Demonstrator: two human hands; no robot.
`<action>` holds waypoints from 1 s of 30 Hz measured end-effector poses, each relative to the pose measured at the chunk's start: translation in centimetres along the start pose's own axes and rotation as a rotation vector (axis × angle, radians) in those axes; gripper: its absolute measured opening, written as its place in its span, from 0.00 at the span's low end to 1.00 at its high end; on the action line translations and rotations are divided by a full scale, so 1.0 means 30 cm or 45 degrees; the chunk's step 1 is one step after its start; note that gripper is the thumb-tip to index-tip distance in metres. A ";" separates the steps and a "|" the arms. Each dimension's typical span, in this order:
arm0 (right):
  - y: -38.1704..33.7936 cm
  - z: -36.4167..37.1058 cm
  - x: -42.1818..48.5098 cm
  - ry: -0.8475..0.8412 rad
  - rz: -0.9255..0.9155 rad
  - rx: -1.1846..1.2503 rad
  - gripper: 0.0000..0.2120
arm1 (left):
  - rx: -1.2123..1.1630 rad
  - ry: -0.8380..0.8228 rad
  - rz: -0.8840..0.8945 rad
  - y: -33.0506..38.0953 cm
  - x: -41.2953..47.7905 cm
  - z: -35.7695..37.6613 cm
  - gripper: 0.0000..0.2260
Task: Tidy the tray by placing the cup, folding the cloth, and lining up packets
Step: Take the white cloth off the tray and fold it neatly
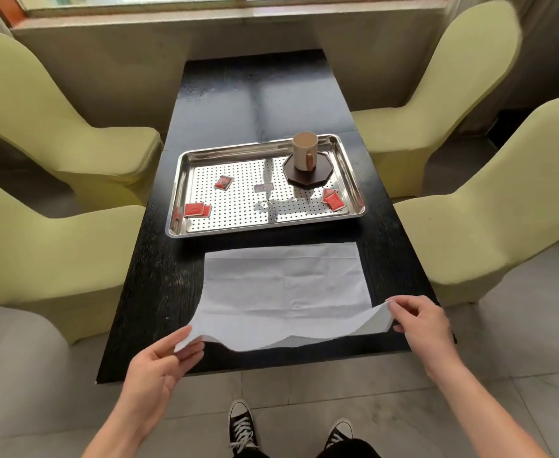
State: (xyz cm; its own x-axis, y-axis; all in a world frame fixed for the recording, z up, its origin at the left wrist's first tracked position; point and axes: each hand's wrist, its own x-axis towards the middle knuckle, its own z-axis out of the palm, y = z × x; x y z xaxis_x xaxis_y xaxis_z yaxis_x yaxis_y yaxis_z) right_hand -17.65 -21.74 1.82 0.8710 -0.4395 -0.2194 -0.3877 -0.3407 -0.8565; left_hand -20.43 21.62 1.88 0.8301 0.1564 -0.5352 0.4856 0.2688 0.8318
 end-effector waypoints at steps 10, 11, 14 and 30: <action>-0.005 -0.105 -0.060 -0.065 -0.150 -0.108 0.09 | 0.754 0.200 0.422 -0.007 -0.069 -0.050 0.07; -0.006 -0.113 -0.067 -0.066 -0.153 -0.113 0.09 | 0.722 0.173 0.387 -0.003 -0.078 -0.059 0.08; -0.009 -0.121 -0.079 -0.056 -0.156 -0.082 0.10 | 0.719 0.145 0.374 0.009 -0.098 -0.068 0.09; -0.078 0.018 0.073 -0.072 -0.087 -0.056 0.08 | 0.513 0.223 0.260 -0.049 0.084 -0.026 0.08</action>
State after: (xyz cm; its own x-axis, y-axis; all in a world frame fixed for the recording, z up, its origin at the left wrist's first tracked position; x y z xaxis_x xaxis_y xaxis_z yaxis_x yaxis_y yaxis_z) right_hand -14.67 -21.46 3.08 0.9110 -0.3670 -0.1883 -0.3388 -0.4052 -0.8491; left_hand -19.27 22.37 -0.82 0.8777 0.3346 -0.3430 0.4138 -0.1683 0.8947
